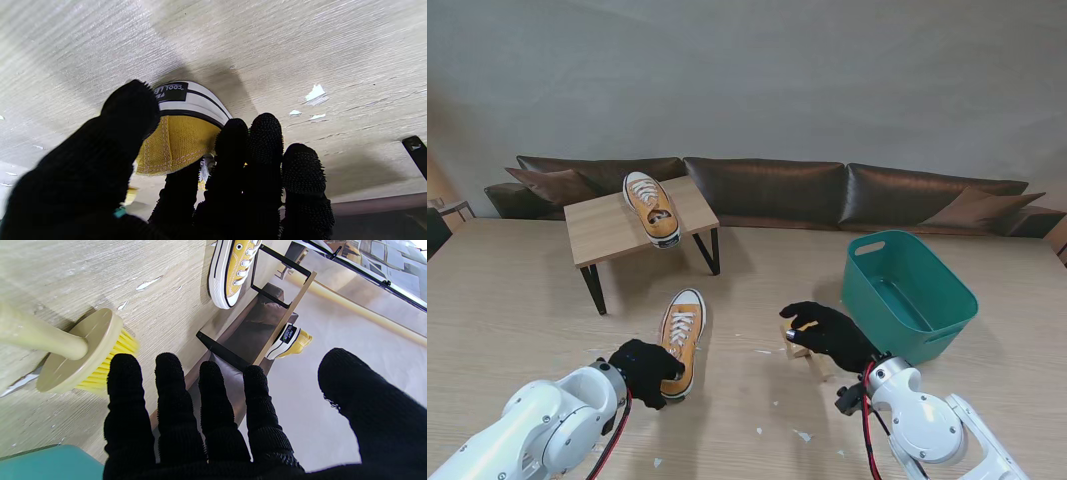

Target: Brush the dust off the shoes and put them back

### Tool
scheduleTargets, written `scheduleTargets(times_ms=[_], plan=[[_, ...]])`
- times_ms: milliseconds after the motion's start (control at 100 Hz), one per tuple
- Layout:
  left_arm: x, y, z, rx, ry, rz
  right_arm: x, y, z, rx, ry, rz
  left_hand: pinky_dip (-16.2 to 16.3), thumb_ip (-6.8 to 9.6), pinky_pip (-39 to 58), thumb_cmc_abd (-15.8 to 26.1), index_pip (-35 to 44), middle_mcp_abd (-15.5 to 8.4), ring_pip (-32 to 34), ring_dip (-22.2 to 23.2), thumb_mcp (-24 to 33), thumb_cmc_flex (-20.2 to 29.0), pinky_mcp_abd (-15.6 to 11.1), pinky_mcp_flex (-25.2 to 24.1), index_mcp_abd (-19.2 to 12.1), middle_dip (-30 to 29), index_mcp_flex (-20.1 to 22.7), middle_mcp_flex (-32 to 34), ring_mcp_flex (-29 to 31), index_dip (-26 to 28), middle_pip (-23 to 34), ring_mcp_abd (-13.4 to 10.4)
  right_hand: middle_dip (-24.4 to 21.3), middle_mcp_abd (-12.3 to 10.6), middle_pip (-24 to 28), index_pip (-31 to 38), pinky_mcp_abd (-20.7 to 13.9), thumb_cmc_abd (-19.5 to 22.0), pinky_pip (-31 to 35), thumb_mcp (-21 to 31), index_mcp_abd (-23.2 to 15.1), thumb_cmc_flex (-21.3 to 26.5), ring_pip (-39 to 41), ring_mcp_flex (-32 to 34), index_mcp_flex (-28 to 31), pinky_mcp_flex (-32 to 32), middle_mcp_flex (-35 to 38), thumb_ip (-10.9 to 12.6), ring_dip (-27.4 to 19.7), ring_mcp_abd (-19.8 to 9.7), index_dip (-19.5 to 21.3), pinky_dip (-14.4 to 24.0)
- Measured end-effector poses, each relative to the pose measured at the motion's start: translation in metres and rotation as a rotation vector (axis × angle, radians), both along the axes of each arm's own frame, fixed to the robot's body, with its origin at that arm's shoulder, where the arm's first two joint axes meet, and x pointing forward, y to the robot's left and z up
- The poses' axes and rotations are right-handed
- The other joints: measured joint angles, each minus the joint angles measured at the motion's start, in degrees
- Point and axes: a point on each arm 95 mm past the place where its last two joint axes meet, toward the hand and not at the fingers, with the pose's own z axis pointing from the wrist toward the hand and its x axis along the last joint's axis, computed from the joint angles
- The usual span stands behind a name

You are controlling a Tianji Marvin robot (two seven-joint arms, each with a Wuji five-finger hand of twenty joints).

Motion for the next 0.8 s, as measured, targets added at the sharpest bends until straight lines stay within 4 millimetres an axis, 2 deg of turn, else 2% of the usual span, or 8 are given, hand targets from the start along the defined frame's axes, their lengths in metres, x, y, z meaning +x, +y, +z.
scheduleTargets(times_ms=[20,30,60,250,420,690,710,800], plan=[[0.0,0.0,0.0,0.003,0.0,-0.001,0.0,0.0,0.0,0.0,0.0,0.0,0.13,0.08,-0.01,0.35,-1.7,0.15,0.0,0.0,0.26,-0.76,0.0,-0.06,0.08,-0.53,0.15,-0.08,0.0,-0.86,-0.48,0.01,0.0,0.0,0.0,0.0,0.0,0.0,0.0,0.0,0.0,0.0,0.0,0.0,0.0,0.0,0.0,0.0,0.0,0.0,0.0,0.0],[0.0,0.0,0.0,0.004,0.0,-0.002,0.0,0.0,0.0,0.0,0.0,0.0,0.13,1.28,-0.03,0.63,-2.83,0.15,-0.01,0.0,0.69,-1.14,0.0,-0.12,0.09,-0.66,0.15,-0.16,0.0,-1.42,-0.63,0.02,0.0,0.0,0.0,0.0,0.0,0.0,0.0,0.0,0.0,0.0,0.0,0.0,0.0,0.0,0.0,0.0,0.0,0.0,0.0,0.0],[-0.001,0.001,0.001,0.009,0.001,-0.002,0.0,0.0,0.0,0.001,0.001,0.001,0.33,2.32,-0.58,1.19,-5.73,0.07,-0.03,0.0,1.32,-2.31,0.0,-0.47,0.1,-1.03,0.15,-0.39,0.0,-3.29,-1.21,0.03,0.0,0.0,0.0,0.0,0.0,0.0,0.0,0.0,0.0,0.0,0.0,0.0,0.0,0.0,0.0,0.0,0.0,0.0,0.0,0.0],[-0.003,0.004,0.005,0.037,-0.013,-0.018,0.0,0.0,-0.001,0.001,0.003,0.001,0.74,2.38,-1.22,2.5,-21.96,0.15,-0.73,-0.46,1.44,-4.17,0.0,-0.73,0.1,-2.91,0.22,-0.75,-0.23,-13.06,-3.0,0.6,0.0,0.0,0.0,0.0,0.01,0.0,0.0,0.0,0.01,0.0,-0.07,0.74,0.0,0.0,0.0,0.0,0.0,0.01,0.0,0.0],[-0.005,0.007,0.016,0.046,-0.054,-0.03,0.0,0.0,-0.001,0.001,0.004,0.001,1.32,2.38,-1.23,4.26,-24.79,0.26,-1.06,-0.58,1.26,-4.97,0.0,-0.77,0.07,-3.51,0.31,-0.75,-0.29,-15.18,-3.58,0.67,0.0,0.01,0.0,0.0,0.01,0.0,0.0,0.0,0.02,0.0,-0.02,0.77,0.0,0.0,0.0,0.0,0.0,0.01,0.0,0.0],[-0.008,0.006,0.045,0.033,-0.121,-0.068,0.0,0.0,-0.002,0.001,0.004,0.002,1.38,2.41,-1.49,8.35,-28.3,0.72,-2.96,-1.29,-6.15,-8.3,0.0,-1.35,0.07,-5.08,-1.24,-0.78,-1.44,-17.65,-4.91,1.73,0.0,0.01,0.0,0.0,0.01,0.0,0.0,0.0,0.02,0.0,0.0,0.77,0.0,0.0,0.0,0.0,0.0,0.01,0.0,0.0],[-0.008,0.007,0.047,0.031,-0.128,-0.069,0.0,0.0,-0.002,0.001,0.005,0.002,1.39,3.07,-1.9,8.62,-28.92,0.73,-3.0,-1.29,-6.14,-8.22,0.0,-1.37,0.07,-5.1,-1.74,-0.96,-1.44,-17.84,-5.07,1.89,0.0,0.01,0.0,0.0,0.01,0.0,0.0,0.0,0.02,0.0,0.0,0.77,0.0,0.0,0.0,0.0,0.0,0.01,0.0,0.0],[-0.007,0.007,0.057,0.021,-0.158,-0.073,0.0,0.0,-0.002,0.001,0.006,0.004,1.4,3.65,-1.98,10.72,-29.02,1.19,-3.67,-1.31,-7.81,-8.18,0.0,-1.38,0.07,-5.77,-1.62,-1.43,-1.49,-18.63,-5.89,2.08,0.0,0.01,0.0,0.0,0.01,0.0,0.0,0.0,0.04,0.0,0.1,0.77,0.0,0.0,0.0,0.0,0.0,0.01,0.0,0.0]])
